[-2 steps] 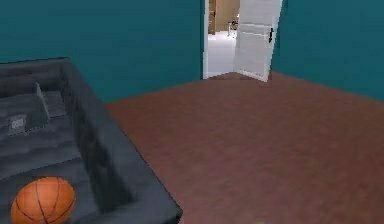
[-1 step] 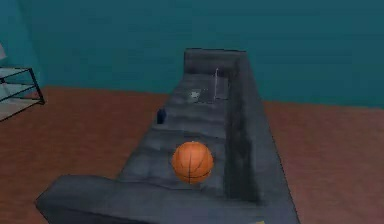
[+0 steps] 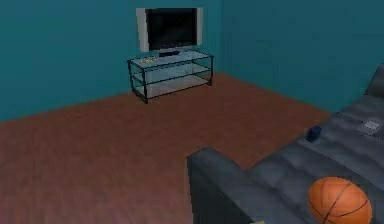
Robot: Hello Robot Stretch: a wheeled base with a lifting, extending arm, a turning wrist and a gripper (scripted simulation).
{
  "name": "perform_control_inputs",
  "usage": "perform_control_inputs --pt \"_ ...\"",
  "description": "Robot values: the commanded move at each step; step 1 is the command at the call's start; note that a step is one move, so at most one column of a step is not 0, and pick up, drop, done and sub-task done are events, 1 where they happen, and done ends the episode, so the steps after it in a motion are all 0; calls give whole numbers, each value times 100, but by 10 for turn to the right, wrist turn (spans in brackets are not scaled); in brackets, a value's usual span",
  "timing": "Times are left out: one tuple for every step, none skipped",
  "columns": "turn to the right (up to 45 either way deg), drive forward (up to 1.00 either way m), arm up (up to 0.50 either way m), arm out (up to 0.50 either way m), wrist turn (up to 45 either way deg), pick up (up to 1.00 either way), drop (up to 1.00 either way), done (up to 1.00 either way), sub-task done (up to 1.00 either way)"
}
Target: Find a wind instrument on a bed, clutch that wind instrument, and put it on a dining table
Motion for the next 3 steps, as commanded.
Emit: perform_control_inputs --pt "-450 0 0 0 0 0 0 0 0" --pt "-360 0 0 0 0 0 0 0 0" --pt "-450 0 0 0 0 0 0 0 0"
